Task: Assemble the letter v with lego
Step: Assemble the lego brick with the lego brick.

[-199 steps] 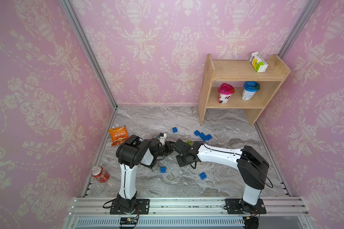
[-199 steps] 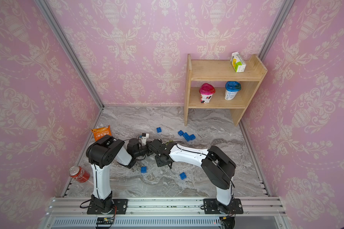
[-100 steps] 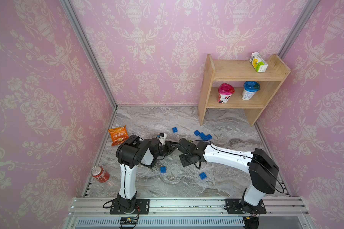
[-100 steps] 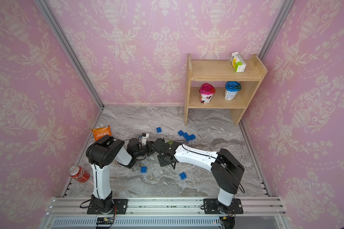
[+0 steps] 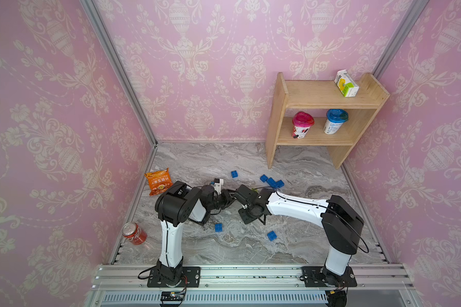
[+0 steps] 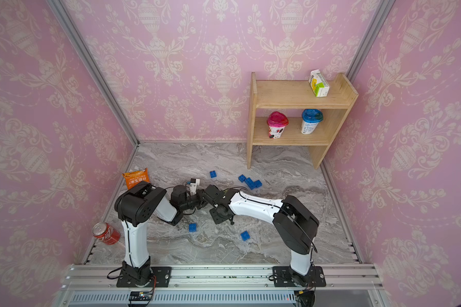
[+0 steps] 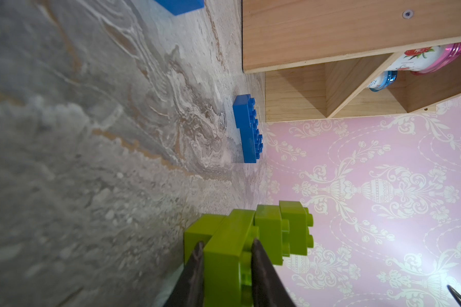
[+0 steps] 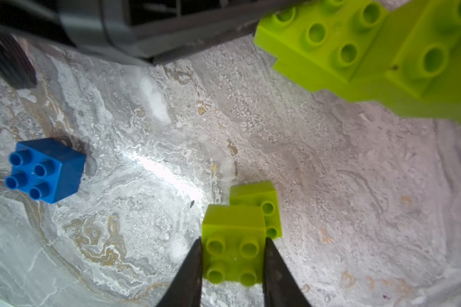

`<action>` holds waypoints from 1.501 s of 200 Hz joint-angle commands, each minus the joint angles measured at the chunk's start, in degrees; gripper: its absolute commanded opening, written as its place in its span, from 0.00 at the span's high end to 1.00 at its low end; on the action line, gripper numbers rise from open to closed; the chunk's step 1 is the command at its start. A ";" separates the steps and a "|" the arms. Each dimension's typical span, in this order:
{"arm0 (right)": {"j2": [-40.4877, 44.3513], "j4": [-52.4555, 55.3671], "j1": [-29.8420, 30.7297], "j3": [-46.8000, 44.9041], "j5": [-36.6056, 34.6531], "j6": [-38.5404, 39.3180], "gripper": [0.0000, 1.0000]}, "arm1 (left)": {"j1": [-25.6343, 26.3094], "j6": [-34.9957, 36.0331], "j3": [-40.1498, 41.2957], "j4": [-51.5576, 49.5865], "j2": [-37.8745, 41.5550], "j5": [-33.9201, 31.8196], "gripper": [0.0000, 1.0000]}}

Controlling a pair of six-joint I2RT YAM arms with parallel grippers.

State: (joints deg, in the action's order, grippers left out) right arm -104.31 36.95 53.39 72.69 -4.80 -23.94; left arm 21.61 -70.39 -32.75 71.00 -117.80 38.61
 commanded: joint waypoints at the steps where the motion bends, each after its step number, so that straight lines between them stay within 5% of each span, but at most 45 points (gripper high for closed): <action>1: -1.53 0.98 -0.16 0.87 1.03 0.83 1.00 | 0.72 1.33 0.54 -7.90 -0.90 -1.43 0.75; 227: -4.29 4.62 -0.63 0.47 7.48 10.23 1.00 | 0.72 1.32 0.78 -7.87 -0.68 -1.34 0.75; 267: -7.13 5.62 -0.78 0.72 5.72 7.24 1.00 | 0.72 1.30 0.60 -8.00 -0.77 -1.34 0.75; 300: -2.73 1.05 -1.00 -0.15 4.28 -3.10 1.00 | 0.72 1.40 0.51 -8.36 -0.66 -1.43 0.75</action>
State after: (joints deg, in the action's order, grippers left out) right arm -107.24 38.02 52.62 75.05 -0.60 -18.48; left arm 21.61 -70.39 -32.75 70.87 -117.73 38.61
